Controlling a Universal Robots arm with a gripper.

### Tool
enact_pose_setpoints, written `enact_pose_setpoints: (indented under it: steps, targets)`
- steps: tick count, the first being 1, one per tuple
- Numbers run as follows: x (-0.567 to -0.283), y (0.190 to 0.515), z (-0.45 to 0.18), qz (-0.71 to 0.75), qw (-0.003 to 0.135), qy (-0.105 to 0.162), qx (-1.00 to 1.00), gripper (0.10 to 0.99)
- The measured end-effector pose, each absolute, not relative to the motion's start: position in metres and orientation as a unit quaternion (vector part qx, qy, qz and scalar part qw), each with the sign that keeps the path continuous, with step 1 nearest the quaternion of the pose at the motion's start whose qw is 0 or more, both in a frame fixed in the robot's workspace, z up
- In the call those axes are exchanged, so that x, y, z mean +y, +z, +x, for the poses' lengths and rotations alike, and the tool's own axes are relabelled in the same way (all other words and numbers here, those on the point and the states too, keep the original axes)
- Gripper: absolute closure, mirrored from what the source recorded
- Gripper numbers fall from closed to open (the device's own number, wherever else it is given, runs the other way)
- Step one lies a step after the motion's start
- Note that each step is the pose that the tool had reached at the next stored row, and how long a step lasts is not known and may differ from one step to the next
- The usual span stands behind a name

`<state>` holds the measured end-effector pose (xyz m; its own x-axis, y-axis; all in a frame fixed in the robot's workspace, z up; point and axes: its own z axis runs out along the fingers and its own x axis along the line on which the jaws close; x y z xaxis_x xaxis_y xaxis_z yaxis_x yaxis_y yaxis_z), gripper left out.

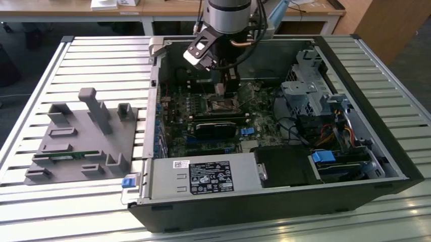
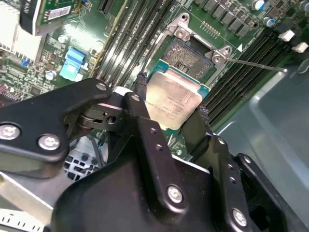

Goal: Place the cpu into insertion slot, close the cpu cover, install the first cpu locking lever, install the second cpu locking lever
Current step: 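Place the cpu into insertion slot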

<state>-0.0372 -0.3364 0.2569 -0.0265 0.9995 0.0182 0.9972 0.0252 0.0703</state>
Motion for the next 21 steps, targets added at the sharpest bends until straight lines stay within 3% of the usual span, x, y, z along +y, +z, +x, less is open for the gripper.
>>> enact_pose_setpoints:
  steps: [21]
  targets:
    - [-0.329, 0.228, -0.037, 0.697, 0.018, 0.032, 0.716, 0.545]
